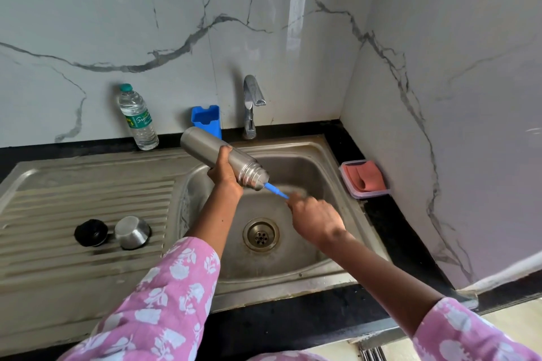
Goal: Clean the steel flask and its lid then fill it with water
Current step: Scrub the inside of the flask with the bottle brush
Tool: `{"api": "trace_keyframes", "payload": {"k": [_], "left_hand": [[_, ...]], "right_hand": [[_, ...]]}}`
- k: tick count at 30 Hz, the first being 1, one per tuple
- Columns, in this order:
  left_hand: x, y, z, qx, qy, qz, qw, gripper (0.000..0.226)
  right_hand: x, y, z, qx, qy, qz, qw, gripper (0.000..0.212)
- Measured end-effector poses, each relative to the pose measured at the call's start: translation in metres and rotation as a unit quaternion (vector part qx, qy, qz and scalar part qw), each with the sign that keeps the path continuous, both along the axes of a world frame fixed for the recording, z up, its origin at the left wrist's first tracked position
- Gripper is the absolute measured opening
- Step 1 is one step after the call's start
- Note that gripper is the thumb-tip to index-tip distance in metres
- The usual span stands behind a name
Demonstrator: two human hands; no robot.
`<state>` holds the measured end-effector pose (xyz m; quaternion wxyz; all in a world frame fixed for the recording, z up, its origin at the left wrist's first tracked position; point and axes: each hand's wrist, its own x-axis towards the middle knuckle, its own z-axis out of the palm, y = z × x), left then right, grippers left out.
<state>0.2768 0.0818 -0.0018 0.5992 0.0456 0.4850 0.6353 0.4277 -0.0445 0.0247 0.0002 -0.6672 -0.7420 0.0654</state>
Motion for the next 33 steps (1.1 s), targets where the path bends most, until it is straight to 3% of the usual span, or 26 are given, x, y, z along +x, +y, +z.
{"api": "trace_keyframes", "payload": {"k": [2,4,6,8,9,11,14,16,18,19,23,28,30,33], "left_hand": [[-0.007,0.002,0.002,0.0,0.007,-0.007,1.0,0.046],[-0.017,0.006,0.004,0.008,0.001,-0.009,1.0,0.049],[-0.025,0.01,0.003,0.01,-0.002,-0.011,1.0,0.051],[-0.026,0.011,0.004,0.01,0.001,-0.009,1.0,0.05],[-0.025,0.011,0.005,0.009,0.003,-0.006,1.0,0.049],[-0.024,0.01,0.005,0.007,0.004,0.002,1.0,0.047],[-0.021,0.009,0.003,0.016,-0.002,0.005,1.0,0.05],[-0.015,0.006,0.0,0.016,-0.004,0.002,1.0,0.048],[-0.009,0.002,-0.001,0.013,-0.012,0.0,1.0,0.047],[-0.009,0.001,0.0,0.013,-0.015,0.0,1.0,0.049],[-0.012,0.004,0.006,0.009,-0.008,-0.009,1.0,0.049],[-0.015,0.011,0.018,-0.008,0.001,-0.001,1.0,0.06],[-0.014,0.011,0.018,-0.008,-0.001,0.006,1.0,0.063],[-0.007,0.009,0.017,0.009,0.008,0.01,1.0,0.06]], "right_hand": [[-0.001,0.0,-0.001,-0.05,0.087,-0.005,0.995,0.036],[0.004,0.001,0.001,-0.116,0.228,-0.009,0.967,0.03],[0.013,-0.001,0.009,-0.222,0.411,-0.069,0.881,0.032],[0.022,0.0,0.017,-0.31,0.518,-0.118,0.788,0.035],[0.024,0.001,0.019,-0.333,0.536,-0.126,0.766,0.036],[0.024,0.002,0.02,-0.354,0.538,-0.132,0.754,0.037],[0.013,0.009,0.02,-0.317,0.52,-0.147,0.779,0.036],[0.0,0.014,0.02,-0.236,0.43,-0.118,0.863,0.031],[-0.01,0.014,0.019,-0.123,0.231,-0.061,0.963,0.027],[-0.013,0.011,0.017,-0.065,0.135,-0.037,0.988,0.031],[-0.001,-0.003,0.004,0.087,-0.034,0.05,0.994,0.031],[0.014,-0.001,0.002,0.118,-0.157,0.056,0.979,0.034],[0.012,0.001,0.007,0.127,-0.121,0.081,0.981,0.028],[0.005,0.006,0.011,-0.001,0.082,-0.005,0.997,0.033]]}}
